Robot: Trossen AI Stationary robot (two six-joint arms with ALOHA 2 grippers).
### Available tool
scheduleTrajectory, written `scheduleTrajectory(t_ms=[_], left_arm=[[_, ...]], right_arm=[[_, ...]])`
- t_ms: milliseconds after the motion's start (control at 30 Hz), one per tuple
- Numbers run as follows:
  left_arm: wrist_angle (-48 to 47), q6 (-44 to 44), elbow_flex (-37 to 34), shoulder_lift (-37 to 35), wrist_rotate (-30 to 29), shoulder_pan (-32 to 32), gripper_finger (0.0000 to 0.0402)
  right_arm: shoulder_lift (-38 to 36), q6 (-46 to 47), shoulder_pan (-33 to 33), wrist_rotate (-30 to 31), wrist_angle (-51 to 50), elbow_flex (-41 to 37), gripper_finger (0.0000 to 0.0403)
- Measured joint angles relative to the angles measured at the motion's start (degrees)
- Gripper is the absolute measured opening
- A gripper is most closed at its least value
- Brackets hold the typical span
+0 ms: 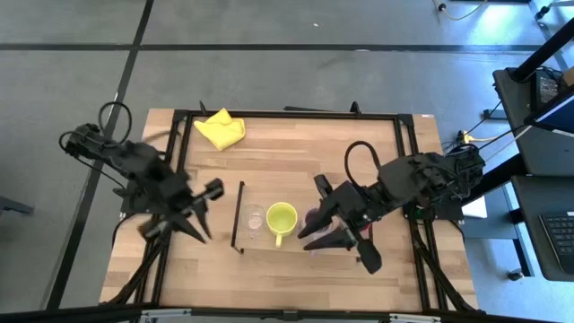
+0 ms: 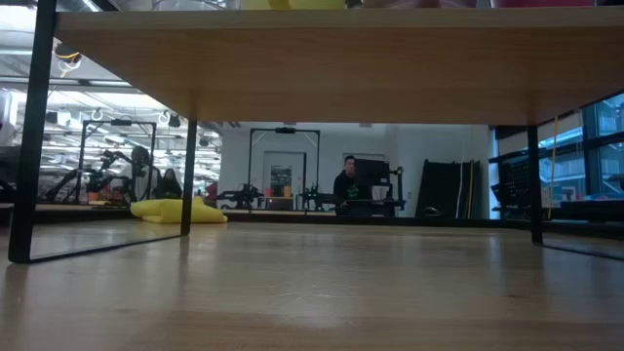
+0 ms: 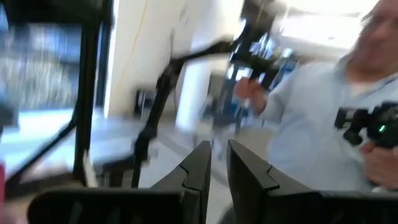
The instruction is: Stack small to large cups/mugs on shelf
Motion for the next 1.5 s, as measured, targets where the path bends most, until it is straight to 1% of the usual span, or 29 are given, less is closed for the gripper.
scheduleTrajectory(t_ms=[200, 300, 400, 433, 500, 567, 633, 700, 800, 867, 933, 1000, 1067, 1100, 1167, 1233, 1300, 1367, 1433, 1500], left_arm=[[23.75, 0.33, -16.34, -10.63, -0.05, -0.82, 0.0047], [33.5, -2.16, -24.64, -13.81, -0.86, -0.91, 0.0047], [41.95, -3.41, -31.49, -15.71, -1.03, -2.2, 0.0047], [45.28, -3.41, -33.41, -16.47, -1.09, -2.85, 0.0047], [51.0, -3.33, -36.75, -17.96, -2.28, -3.93, 0.0047], [54.58, -3.12, -39.8, -19.23, -3.75, -4.86, 0.0047], [56.65, -3.01, -42.09, -20.38, -5.0, -5.34, 0.0047], [56.92, -2.99, -43.38, -21.51, -5.4, -5.37, 0.0047], [56.98, -3.01, -44.75, -23.6, -5.44, -5.35, 0.0047], [56.97, -3.03, -45.19, -24.64, -5.44, -5.35, 0.0047], [56.75, -3.03, -45.23, -25.5, -5.41, -5.35, 0.0047], [55.24, -3.03, -45.26, -26.55, -4.98, -5.32, 0.0047], [50.54, -3.07, -45.26, -28.03, -5.05, -5.28, 0.0047], [46.82, -3.32, -45.26, -28.9, -5.81, -5.3, 0.0047], [40.21, -4.14, -45.31, -30.15, -9.4, -5.3, 0.0047], [36.25, -4.14, -45.34, -30.95, -13.24, -5.27, 0.0047], [34.89, -2.05, -45.34, -31.82, -14.16, -5.26, 0.0047], [33.35, -0.61, -45.34, -32.83, -13.96, -5.28, 0.0047], [28.63, -1.39, -45.32, -34.45, -15.03, -5.28, 0.0047], [21.95, -3.94, -45.32, -36.56, -18.39, -5.28, 0.0047]], right_arm=[[-0.14, -4.26, 0.27, -3.74, 2.3, -0.24, 0.0108], [-0.15, -6.49, 1.47, -4.21, 2.71, -0.46, 0.0108], [-1.26, -7.23, 2.79, -4.26, 5.21, -4.04, 0.0108], [-1.97, -7.2, 3.24, -4.22, 7.78, -6.2, 0.0108], [-3.71, -7.18, 4.53, -4.11, 17.11, -12.77, 0.0108], [-5.11, -7.14, 6.24, -4.14, 28.62, -20.58, 0.0108], [-6.23, -6.87, 8.0, -4.19, 37.85, -28.45, 0.0108], [-8.28, -5.32, 9.76, -2.03, 43.57, -36.15, 0.0108], [-14.81, -4.69, 12.73, 7.29, 50.92, -46.88, 0.0108], [-20.22, -7.94, 14.96, 11.56, 56.45, -53.49, 0.0108], [-26.06, -10.91, 17.13, 12.64, 60.28, -59.54, 0.0108], [-32.61, -11.87, 18.79, 13.23, 60.94, -64.7, 0.0108], [-39.05, -11.78, 19.77, 15.0, 61.4, -69.46, 0.0108], [-41.78, -11.85, 20.0, 15.61, 61.55, -71.87, 0.0108], [-46.77, -11.99, 20.03, 16.18, 61.43, -76.45, 0.0108], [-51.18, -13.09, 20.09, 16.16, 60.69, -81.12, 0.0108], [-55.87, -13.41, 20.09, 16.15, 60.81, -85.56, 0.0108], [-60.41, -12.87, 20.09, 17.88, 61.83, -90.11, 0.0108], [-64.84, -12.42, 20.06, 18.93, 63.26, -95.0, 0.0108], [-69.18, -12.3, 20.06, 18.91, 65.76, -99.61, 0.0108]])
